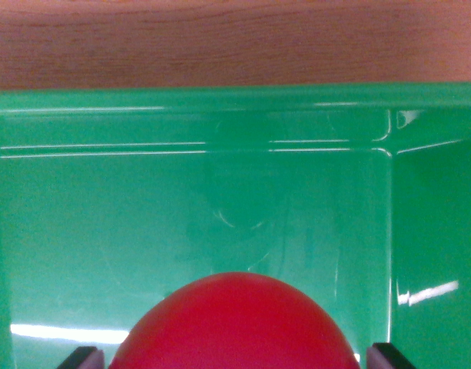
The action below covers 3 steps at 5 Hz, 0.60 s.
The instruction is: Pick fruit
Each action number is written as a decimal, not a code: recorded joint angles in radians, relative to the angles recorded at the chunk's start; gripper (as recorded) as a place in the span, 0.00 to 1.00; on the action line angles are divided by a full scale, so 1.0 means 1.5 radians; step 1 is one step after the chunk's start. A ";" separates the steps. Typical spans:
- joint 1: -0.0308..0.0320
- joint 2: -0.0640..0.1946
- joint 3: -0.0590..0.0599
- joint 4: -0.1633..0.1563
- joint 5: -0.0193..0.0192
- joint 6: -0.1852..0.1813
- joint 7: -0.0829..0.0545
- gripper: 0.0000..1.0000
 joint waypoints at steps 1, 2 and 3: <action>0.0002 -0.009 0.000 0.022 -0.0006 0.031 0.000 1.00; 0.0002 -0.009 0.000 0.022 -0.0006 0.031 0.000 1.00; 0.0004 -0.017 0.000 0.042 -0.0012 0.060 0.001 1.00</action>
